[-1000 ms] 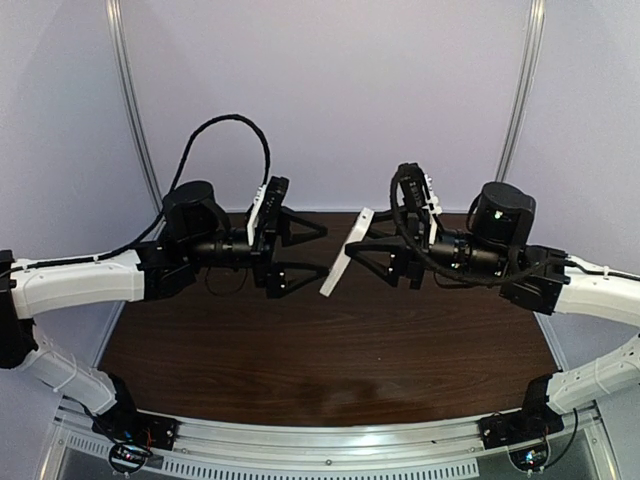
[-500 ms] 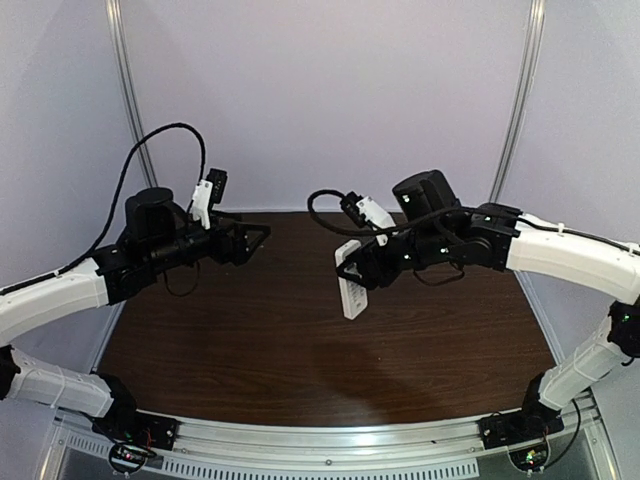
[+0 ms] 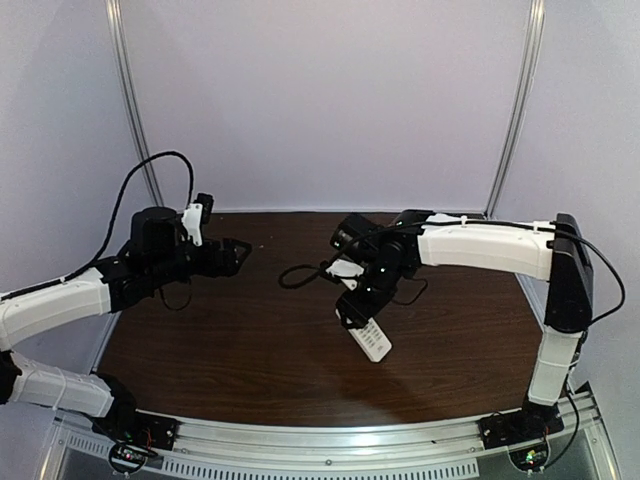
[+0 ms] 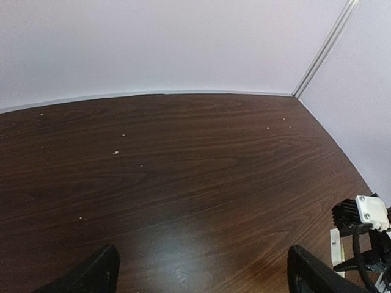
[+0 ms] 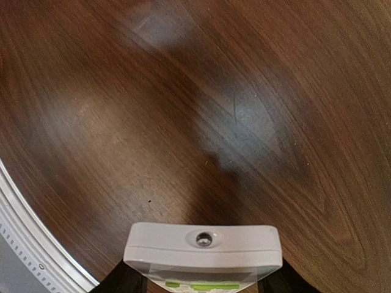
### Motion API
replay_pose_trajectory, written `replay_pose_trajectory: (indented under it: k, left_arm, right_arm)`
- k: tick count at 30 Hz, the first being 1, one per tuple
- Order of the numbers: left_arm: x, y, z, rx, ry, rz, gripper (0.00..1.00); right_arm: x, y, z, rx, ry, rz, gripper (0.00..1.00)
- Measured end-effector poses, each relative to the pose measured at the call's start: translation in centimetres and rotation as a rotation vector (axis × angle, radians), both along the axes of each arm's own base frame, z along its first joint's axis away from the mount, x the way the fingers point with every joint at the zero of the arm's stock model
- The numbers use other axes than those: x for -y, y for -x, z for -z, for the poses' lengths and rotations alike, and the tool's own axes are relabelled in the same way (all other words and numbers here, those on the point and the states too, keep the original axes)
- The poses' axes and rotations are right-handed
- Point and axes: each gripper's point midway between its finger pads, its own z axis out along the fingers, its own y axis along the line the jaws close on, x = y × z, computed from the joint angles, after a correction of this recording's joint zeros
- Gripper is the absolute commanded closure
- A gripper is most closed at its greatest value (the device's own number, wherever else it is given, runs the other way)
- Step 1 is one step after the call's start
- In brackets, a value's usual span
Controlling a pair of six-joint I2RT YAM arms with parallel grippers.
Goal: Load the batteries into the remote control
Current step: Place the remote control at the center of the board.
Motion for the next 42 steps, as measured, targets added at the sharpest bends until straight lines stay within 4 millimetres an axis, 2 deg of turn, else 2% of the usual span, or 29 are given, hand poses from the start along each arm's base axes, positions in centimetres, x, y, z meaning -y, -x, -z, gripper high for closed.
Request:
replay_pose_trajectory:
  k: [4, 7, 10, 18, 30, 34, 38, 42]
  left_arm:
    - [-1.8, -0.4, 1.9, -0.044, 0.0, -0.058, 0.02]
    - [-2.2, -0.2, 3.1, -0.069, -0.004, -0.065, 0.03]
    - [-2.1, 0.1, 3.4, -0.069, 0.006, -0.056, 0.03]
    - [-1.9, 0.0, 3.3, -0.049, 0.036, -0.037, 0.03]
    - [-0.9, -0.2, 5.6, -0.086, 0.051, -0.005, 0.03]
    - [-0.7, -0.3, 5.6, -0.084, 0.053, 0.001, 0.02]
    - [-0.7, -0.3, 5.6, -0.084, 0.055, 0.002, 0.03]
    - [-0.8, -0.5, 6.1, -0.096, 0.049, -0.002, 0.03]
  right_arm:
    - [0.5, 0.2, 2.6, -0.051, 0.088, -0.01, 0.76]
    - [0.6, 0.2, 4.3, -0.081, 0.142, -0.017, 0.74]
    - [0.7, 0.2, 5.6, -0.105, 0.184, -0.025, 0.71]
    - [0.3, -0.1, 6.7, -0.141, 0.238, -0.033, 0.64]
    - [0.0, -0.3, 8.6, -0.187, 0.297, -0.033, 0.51]
    - [0.0, -0.2, 9.2, -0.198, 0.308, -0.033, 0.46]
    - [0.1, -0.2, 9.5, -0.202, 0.312, -0.034, 0.32]
    - [-0.2, -0.2, 9.5, -0.201, 0.303, -0.037, 0.06]
